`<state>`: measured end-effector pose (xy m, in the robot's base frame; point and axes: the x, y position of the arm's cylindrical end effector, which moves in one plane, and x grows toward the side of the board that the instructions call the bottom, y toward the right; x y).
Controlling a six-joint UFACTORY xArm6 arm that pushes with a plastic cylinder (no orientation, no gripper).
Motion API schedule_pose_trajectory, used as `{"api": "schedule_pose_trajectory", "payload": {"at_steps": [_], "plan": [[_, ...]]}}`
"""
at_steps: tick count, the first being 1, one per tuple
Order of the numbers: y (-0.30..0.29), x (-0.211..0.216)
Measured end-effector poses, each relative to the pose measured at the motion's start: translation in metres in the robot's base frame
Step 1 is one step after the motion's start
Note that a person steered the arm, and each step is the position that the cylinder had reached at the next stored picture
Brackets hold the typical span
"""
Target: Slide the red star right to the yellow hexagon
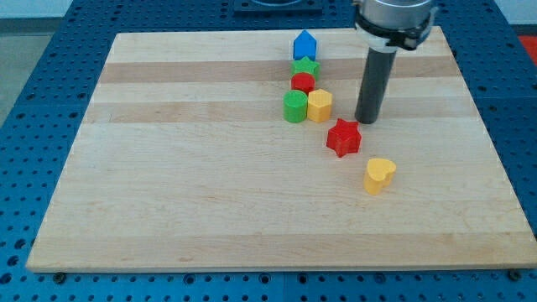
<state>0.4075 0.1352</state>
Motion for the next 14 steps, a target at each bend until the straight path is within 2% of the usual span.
{"api": "schedule_pose_trajectory", "payload": {"at_steps": [3, 5, 6, 9, 14], "plan": [[-0.007, 0.081], [-0.077, 0.081], [-0.088, 0.077], [-0.029, 0.07], [-0.027, 0.034]]}}
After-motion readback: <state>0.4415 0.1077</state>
